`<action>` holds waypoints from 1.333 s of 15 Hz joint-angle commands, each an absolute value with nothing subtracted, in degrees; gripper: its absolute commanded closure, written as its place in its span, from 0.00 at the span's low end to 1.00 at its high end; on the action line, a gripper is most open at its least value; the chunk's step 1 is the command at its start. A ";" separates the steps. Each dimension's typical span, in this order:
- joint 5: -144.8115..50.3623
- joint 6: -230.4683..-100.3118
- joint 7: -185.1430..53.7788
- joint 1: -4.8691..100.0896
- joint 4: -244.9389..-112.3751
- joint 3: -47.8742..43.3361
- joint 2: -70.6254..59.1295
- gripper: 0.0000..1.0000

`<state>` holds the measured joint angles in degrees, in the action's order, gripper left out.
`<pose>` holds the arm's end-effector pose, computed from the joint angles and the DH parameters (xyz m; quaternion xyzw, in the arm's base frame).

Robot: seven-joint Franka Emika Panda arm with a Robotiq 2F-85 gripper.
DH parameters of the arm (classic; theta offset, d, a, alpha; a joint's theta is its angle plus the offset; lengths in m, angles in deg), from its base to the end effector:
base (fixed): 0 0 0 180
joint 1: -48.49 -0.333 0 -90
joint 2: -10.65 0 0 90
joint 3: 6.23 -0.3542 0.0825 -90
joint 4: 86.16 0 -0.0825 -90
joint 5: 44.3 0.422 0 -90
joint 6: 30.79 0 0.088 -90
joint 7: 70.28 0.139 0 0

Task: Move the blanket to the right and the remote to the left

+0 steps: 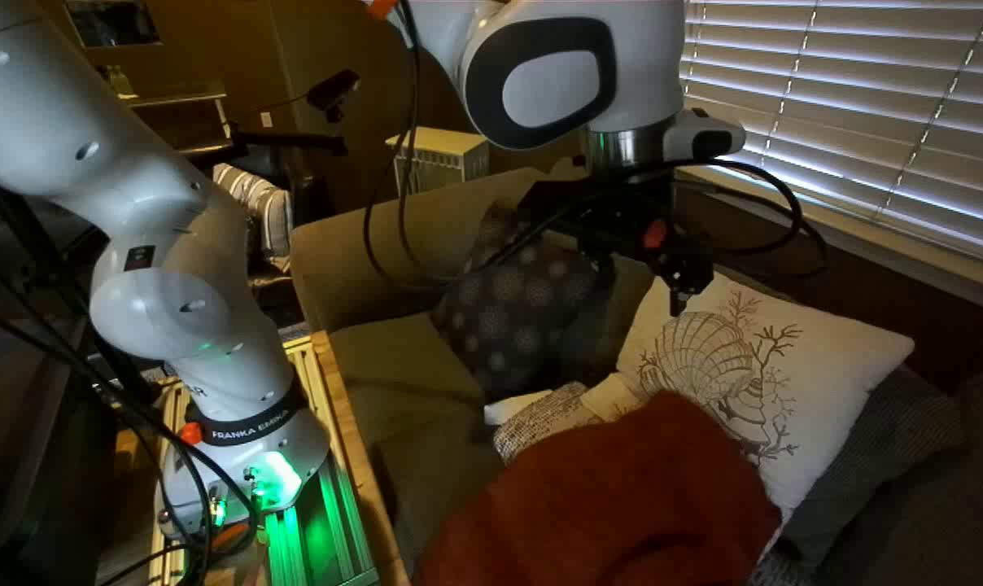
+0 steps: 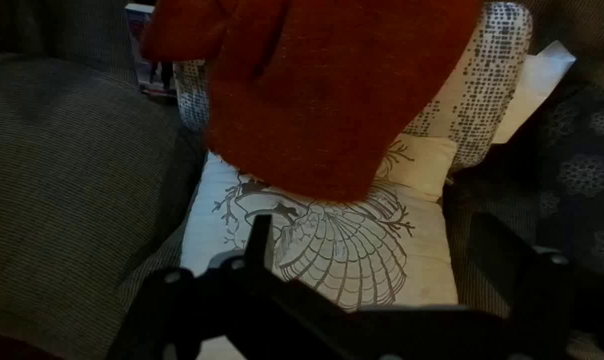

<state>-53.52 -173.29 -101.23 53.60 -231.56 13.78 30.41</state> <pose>0.4297 -0.2025 0.3982 0.9843 0.1081 0.1239 0.0644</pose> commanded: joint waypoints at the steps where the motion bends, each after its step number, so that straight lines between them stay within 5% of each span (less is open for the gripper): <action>1: -52.94 -173.18 -101.58 54.71 -231.52 12.61 30.34 0.00; 11: -56.56 -180.44 -95.85 56.91 -237.39 9.72 27.63 0.00; 20: -54.53 -205.45 -72.57 57.80 -236.68 3.70 6.34 0.00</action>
